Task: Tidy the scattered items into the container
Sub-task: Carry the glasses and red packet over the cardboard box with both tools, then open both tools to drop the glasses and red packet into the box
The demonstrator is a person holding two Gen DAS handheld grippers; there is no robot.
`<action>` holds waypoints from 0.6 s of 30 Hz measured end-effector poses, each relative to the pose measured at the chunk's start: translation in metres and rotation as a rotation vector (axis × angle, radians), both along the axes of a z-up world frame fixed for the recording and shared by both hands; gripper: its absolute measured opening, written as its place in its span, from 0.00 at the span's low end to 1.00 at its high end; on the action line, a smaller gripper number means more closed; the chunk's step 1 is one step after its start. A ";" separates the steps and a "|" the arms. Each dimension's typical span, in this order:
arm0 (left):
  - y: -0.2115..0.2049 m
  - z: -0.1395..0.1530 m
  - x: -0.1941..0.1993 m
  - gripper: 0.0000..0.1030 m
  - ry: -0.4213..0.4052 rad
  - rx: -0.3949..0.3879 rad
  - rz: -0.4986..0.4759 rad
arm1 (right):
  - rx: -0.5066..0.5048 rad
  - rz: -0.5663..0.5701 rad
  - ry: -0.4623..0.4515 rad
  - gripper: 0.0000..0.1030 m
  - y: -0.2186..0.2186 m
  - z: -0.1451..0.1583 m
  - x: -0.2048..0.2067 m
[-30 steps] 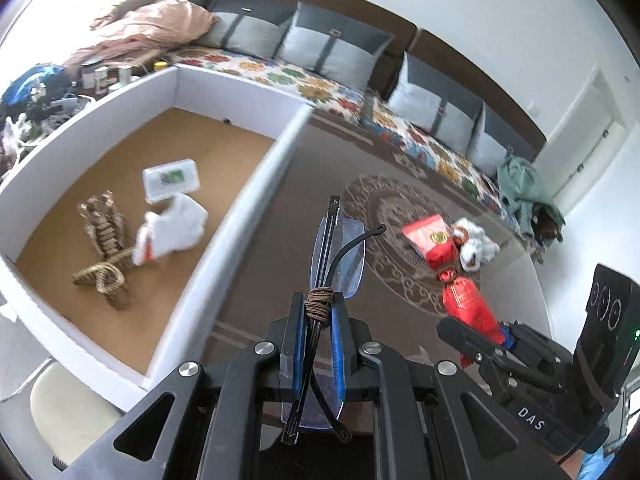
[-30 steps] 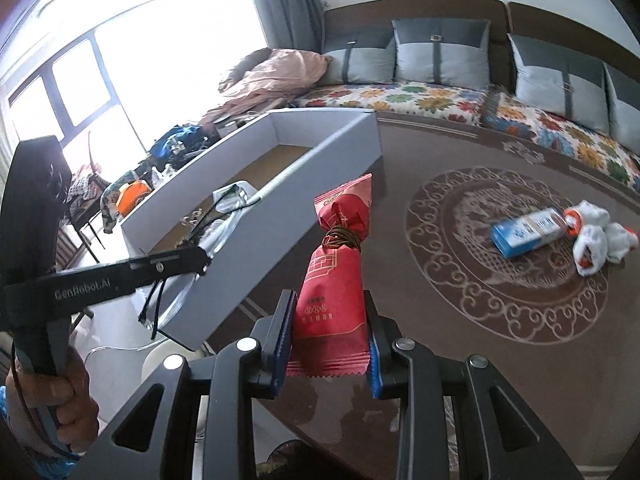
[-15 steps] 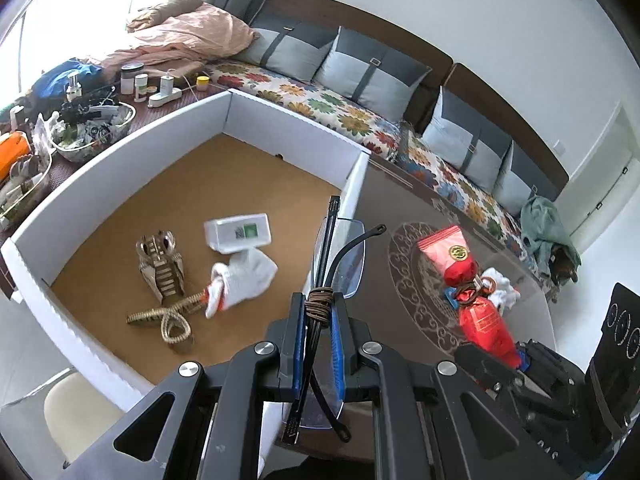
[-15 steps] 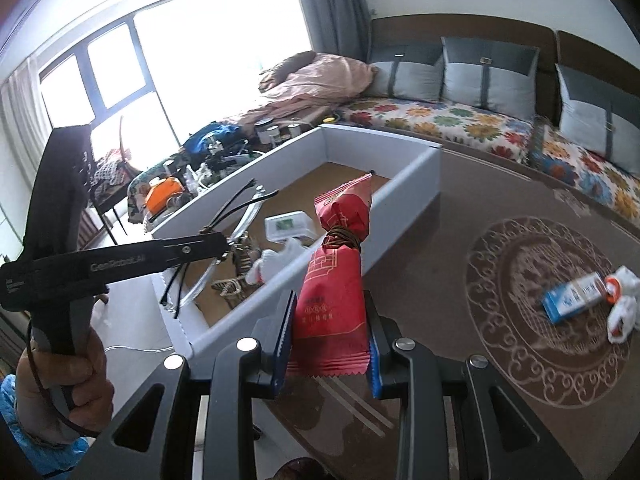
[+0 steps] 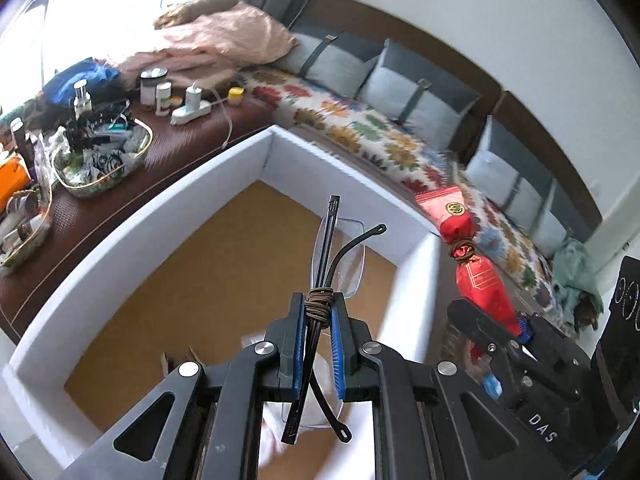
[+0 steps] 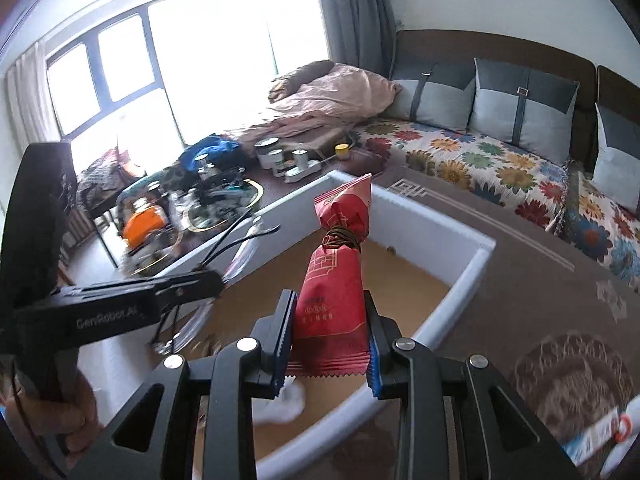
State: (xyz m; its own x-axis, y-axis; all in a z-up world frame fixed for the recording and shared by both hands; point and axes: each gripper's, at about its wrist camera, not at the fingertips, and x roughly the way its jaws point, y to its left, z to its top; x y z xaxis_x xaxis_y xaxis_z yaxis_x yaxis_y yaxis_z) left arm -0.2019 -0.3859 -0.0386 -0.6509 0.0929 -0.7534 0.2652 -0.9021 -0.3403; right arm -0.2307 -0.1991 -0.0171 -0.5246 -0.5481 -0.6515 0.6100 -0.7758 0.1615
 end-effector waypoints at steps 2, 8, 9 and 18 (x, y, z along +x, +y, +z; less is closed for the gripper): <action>-0.009 -0.009 -0.016 0.11 -0.025 -0.011 0.012 | 0.000 -0.020 -0.042 0.30 -0.009 -0.011 -0.023; -0.023 -0.040 -0.050 0.12 -0.103 0.004 -0.022 | -0.033 -0.088 -0.209 0.32 -0.025 -0.049 -0.066; -0.025 -0.046 -0.054 0.17 -0.120 0.006 -0.027 | -0.033 -0.104 -0.239 0.34 -0.027 -0.054 -0.071; -0.026 -0.048 -0.029 0.77 -0.134 -0.072 0.045 | -0.099 -0.163 -0.280 0.53 -0.003 -0.051 -0.069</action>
